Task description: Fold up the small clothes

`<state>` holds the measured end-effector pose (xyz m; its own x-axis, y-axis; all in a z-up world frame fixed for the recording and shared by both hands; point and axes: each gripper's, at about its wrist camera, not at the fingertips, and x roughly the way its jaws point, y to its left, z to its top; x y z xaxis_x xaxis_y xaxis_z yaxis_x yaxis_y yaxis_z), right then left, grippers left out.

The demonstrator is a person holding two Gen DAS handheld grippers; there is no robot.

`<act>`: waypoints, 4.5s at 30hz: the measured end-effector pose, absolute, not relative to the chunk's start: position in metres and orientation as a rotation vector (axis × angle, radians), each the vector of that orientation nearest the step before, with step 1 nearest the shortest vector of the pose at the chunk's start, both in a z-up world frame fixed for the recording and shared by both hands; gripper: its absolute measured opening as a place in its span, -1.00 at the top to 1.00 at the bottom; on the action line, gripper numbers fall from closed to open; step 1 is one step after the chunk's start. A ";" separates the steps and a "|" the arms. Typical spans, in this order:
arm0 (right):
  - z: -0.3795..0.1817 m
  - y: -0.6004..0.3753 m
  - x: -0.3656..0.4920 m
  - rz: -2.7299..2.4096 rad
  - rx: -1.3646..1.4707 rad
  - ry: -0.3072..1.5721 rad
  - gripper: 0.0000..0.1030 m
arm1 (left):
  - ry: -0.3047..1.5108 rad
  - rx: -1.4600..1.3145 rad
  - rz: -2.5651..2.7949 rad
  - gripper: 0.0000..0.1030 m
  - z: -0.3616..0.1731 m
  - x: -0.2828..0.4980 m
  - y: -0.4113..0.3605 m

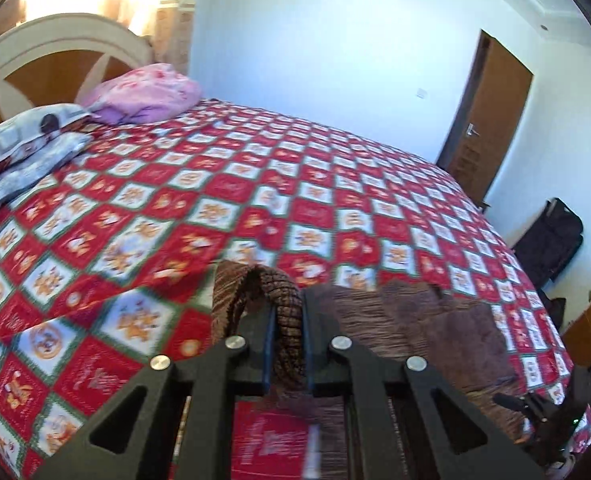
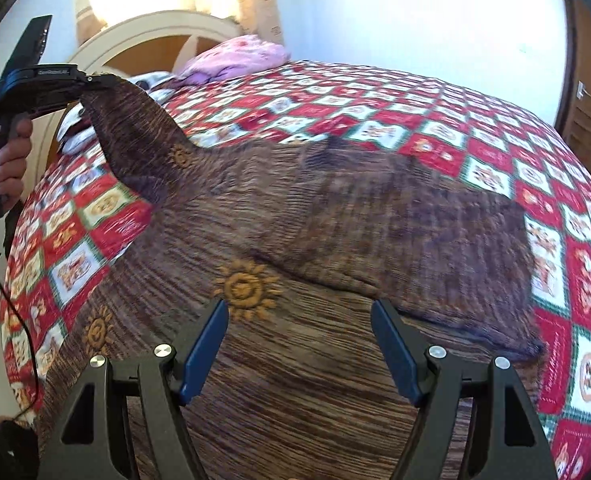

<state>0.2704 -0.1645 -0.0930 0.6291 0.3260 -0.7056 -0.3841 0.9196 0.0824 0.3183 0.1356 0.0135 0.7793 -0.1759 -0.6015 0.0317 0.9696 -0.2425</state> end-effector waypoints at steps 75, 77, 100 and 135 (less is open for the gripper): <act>-0.113 -0.128 0.353 0.336 -0.025 1.003 0.05 | 0.776 -0.023 -0.093 -0.70 -0.131 0.303 0.077; -0.116 -0.129 0.347 0.367 -0.001 1.003 0.28 | 0.770 -0.020 -0.103 -0.70 -0.131 0.301 0.076; -0.104 -0.144 0.319 0.392 -0.040 0.952 -0.17 | 0.872 -0.044 -0.110 -0.90 -0.131 0.285 0.079; -0.103 -0.161 0.210 0.417 -0.011 0.889 -0.20 | 0.593 0.214 0.016 -0.92 -0.076 0.158 0.050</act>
<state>0.2099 -0.1609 -0.1032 0.5557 0.3487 -0.7547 -0.3575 0.9198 0.1617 0.1581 0.0501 -0.0759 0.8297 0.0759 -0.5530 0.0467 0.9778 0.2042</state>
